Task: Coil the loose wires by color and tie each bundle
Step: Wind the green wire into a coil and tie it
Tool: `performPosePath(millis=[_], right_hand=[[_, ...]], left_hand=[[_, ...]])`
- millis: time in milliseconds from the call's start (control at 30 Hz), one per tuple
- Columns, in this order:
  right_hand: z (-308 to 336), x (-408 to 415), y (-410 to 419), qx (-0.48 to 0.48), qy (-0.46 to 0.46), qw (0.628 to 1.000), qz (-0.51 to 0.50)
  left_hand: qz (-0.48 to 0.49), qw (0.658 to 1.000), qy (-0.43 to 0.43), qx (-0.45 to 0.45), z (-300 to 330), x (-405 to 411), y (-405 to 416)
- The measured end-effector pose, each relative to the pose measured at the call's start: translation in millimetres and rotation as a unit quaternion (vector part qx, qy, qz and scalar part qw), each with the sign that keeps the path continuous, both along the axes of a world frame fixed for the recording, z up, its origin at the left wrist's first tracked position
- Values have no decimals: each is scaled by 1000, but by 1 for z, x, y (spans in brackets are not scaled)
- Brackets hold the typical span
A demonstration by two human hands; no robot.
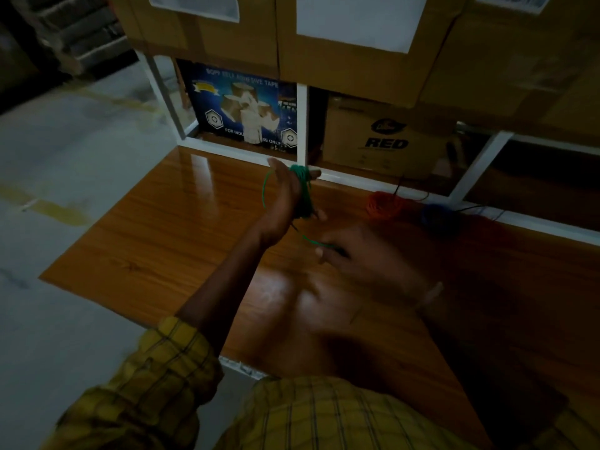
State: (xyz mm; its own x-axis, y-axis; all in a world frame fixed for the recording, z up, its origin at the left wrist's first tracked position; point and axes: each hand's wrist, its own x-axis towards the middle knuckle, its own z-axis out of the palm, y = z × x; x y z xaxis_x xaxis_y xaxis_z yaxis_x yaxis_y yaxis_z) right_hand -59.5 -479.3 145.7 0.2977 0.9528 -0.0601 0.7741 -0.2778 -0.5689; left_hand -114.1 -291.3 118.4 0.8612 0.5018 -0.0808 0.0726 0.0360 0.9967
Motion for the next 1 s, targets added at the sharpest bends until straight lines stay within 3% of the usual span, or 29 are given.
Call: performPosePath(millis=[67, 200, 400, 633, 800, 1000], right_hand=[[26, 16, -9, 0, 0, 1000, -1], [49, 58, -15, 72, -50, 996, -12], [57, 98, -9, 169, -89, 980, -60], [29, 122, -8, 234, -53, 960, -145], [-13, 109, -9, 187, 39, 960, -206], [-48, 39, -12, 133, 133, 956, -226]], left_hand=[[-63, 996, 36, 56, 9, -12, -8], [-187, 977, 70, 70, 5, -25, -18], [-269, 959, 53, 67, 14, -40, -46], [-292, 956, 4, 2, 20, -42, -50], [-296, 947, -55, -109, 27, -35, -51], [-208, 933, -152, -252, 38, -20, -50]])
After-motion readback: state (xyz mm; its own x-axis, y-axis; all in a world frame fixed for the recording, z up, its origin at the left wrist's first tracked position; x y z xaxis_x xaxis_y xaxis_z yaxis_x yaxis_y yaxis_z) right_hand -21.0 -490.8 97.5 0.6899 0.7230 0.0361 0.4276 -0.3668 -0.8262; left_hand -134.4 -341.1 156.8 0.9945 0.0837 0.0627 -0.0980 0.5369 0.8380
